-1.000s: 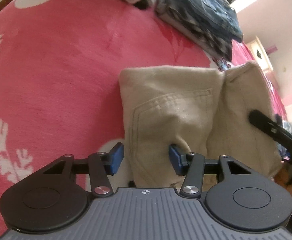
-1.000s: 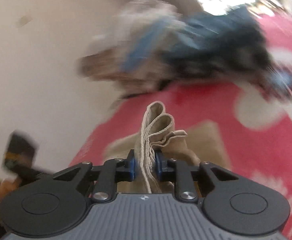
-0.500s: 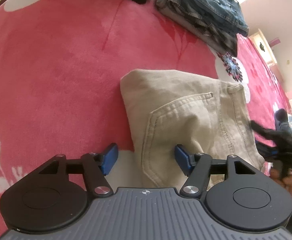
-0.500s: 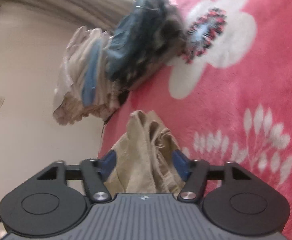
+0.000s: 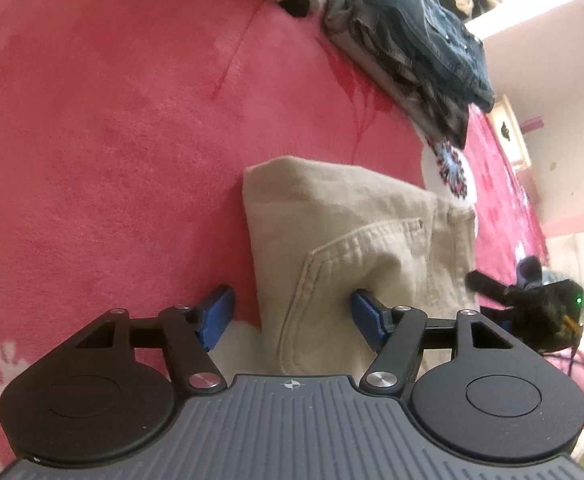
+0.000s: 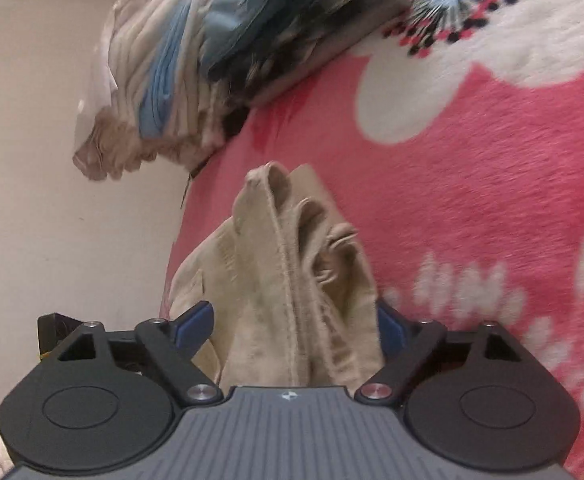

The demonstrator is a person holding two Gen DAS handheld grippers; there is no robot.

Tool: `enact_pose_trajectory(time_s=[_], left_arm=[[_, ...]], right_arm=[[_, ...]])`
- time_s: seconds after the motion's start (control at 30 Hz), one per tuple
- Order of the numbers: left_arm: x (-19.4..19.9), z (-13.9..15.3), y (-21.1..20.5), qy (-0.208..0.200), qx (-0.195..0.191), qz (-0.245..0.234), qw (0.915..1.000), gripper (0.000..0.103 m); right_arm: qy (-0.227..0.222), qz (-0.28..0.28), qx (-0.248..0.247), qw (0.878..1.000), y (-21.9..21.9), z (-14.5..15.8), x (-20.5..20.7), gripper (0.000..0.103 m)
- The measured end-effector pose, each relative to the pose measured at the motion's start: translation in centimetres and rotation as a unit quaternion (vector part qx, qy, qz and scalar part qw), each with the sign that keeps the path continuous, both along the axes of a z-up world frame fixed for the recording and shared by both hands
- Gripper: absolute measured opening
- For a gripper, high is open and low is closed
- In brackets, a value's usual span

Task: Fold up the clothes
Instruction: 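Pinch the trousers fold edge with the right tool to tidy it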

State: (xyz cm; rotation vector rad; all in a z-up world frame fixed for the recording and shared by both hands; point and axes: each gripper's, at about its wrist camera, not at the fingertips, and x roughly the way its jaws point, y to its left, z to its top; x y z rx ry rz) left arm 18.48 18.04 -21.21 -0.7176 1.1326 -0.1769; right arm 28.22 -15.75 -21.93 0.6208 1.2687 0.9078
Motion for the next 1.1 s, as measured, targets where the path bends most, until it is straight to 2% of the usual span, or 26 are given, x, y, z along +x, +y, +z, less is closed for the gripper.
enact_pose_trajectory(time_s=[0.07, 0.13, 0.17, 0.2, 0.27, 0.4, 0.57, 0.77, 0.8, 0.87, 0.93, 1.0, 1.1], left_arm=[[0.3, 0.0, -0.1, -0.006, -0.004, -0.002, 1.0000, 0.063], [0.6, -0.1, 0.0, -0.008, -0.014, -0.004, 0.9999, 0.056], [0.7, 0.0, 0.1, -0.007, -0.019, -0.005, 0.9998, 0.055], [0.8, 0.0, 0.1, -0.006, -0.020, -0.007, 0.9998, 0.055], [0.9, 0.0, 0.0, -0.007, -0.018, -0.012, 0.9997, 0.055], [1.7, 0.2, -0.6, -0.006, -0.006, -0.026, 0.9996, 0.055], [2.6, 1.0, -1.7, -0.022, -0.004, -0.049, 0.9986, 0.055], [6.8, 1.2, -5.4, -0.051, -0.012, -0.099, 0.9937, 0.055], [7.7, 1.2, -6.2, -0.057, -0.014, -0.110, 0.9922, 0.056], [9.0, 0.8, -7.6, -0.057, -0.012, -0.126, 0.9903, 0.058], [9.8, 0.3, -8.3, -0.039, -0.007, -0.123, 0.9916, 0.063], [9.9, 0.2, -8.3, -0.026, -0.007, -0.114, 0.9931, 0.063], [9.3, 1.3, -7.8, -0.022, -0.001, -0.106, 0.9941, 0.064]], right_arm=[[0.007, 0.006, 0.011, 1.000, 0.1, 0.3, -0.1, 0.073], [0.006, 0.005, 0.008, 1.000, 0.1, 0.2, -0.4, 0.069], [0.005, 0.004, 0.006, 1.000, 0.0, 0.1, -0.5, 0.062], [0.010, -0.001, 0.004, 1.000, -0.1, -0.2, -0.5, 0.051], [0.023, -0.015, 0.000, 1.000, -0.3, -1.2, -0.6, 0.045], [0.001, -0.040, 0.015, 0.999, -1.4, -0.3, -2.0, 0.036], [-0.014, -0.092, 0.027, 0.995, -3.8, 0.4, -4.0, 0.036], [-0.009, -0.185, 0.026, 0.982, -8.6, 0.1, -5.9, 0.037], [0.006, -0.199, 0.026, 0.980, -9.0, -0.6, -5.9, 0.042], [0.043, -0.222, 0.049, 0.973, -9.9, -2.1, -5.9, 0.043], [0.061, -0.231, 0.062, 0.969, -10.2, -2.3, -5.7, 0.048], [0.069, -0.237, 0.061, 0.967, -10.6, -1.6, -5.7, 0.057], [0.057, -0.252, 0.042, 0.965, -12.1, -0.1, -6.5, 0.066]])
